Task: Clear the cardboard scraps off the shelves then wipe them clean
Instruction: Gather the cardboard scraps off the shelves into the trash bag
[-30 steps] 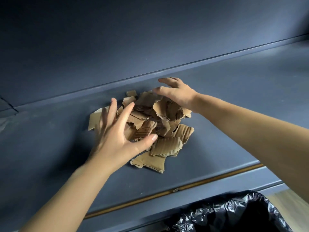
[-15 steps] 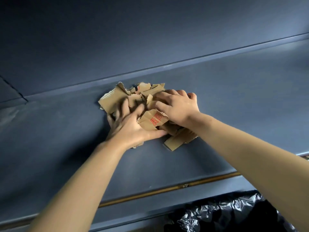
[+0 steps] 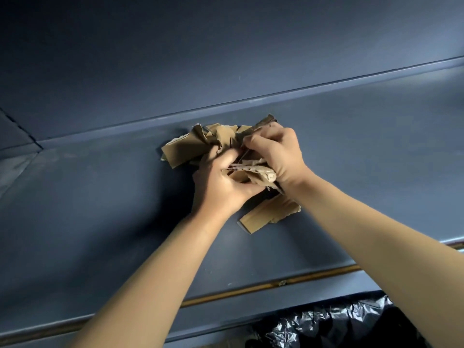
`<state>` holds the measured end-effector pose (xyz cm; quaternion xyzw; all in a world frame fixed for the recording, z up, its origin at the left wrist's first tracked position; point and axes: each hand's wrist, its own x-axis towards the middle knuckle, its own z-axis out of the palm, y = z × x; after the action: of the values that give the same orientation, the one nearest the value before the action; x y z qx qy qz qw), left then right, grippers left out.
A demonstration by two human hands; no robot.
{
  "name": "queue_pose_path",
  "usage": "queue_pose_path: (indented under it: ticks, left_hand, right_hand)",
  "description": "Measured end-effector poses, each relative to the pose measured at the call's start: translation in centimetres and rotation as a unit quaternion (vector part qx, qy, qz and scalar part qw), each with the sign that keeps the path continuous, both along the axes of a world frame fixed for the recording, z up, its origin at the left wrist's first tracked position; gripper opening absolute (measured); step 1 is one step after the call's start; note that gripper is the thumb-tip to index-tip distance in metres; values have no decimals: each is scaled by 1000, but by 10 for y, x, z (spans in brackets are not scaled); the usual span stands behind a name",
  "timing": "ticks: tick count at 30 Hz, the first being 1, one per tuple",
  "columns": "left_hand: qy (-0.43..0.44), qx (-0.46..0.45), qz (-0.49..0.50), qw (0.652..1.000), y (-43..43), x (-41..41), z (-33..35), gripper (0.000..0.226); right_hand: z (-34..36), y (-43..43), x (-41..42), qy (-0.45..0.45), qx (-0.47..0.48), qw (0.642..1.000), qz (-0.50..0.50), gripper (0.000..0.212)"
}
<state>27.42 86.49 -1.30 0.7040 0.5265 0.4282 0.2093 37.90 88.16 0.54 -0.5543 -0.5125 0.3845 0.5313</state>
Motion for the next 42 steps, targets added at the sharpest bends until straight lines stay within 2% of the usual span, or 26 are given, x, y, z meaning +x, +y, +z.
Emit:
queue_pose_path:
  ticks: [2, 5, 9, 20, 23, 27, 37, 42]
  left_hand:
    - [-19, 18, 1, 1000, 0, 8, -2, 58]
    - [-48, 41, -2, 998, -6, 19, 4, 54]
    - [-90, 69, -7, 993, -16, 35, 20, 59]
    - [-42, 107, -31, 993, -67, 74, 20, 55]
    - [-40, 117, -43, 991, -88, 84, 24, 47]
    - [-49, 110, -50, 991, -116, 97, 25, 43]
    - [-40, 90, -42, 994, -196, 121, 7, 45]
    - [-68, 63, -73, 993, -238, 127, -5, 37]
  right_hand:
    - [2, 1, 5, 65, 25, 997, -13, 24]
    - [10, -1, 12, 88, 61, 994, -18, 29]
    - [27, -8, 23, 120, 93, 988, -23, 31]
    - [38, -72, 65, 167, 56, 984, -42, 27]
    - [40, -93, 77, 166, 58, 984, -40, 26]
    - [40, -122, 91, 145, 75, 986, -30, 15]
    - [22, -203, 115, 173, 54, 983, -42, 23]
    - [9, -246, 123, 198, 36, 977, -64, 23]
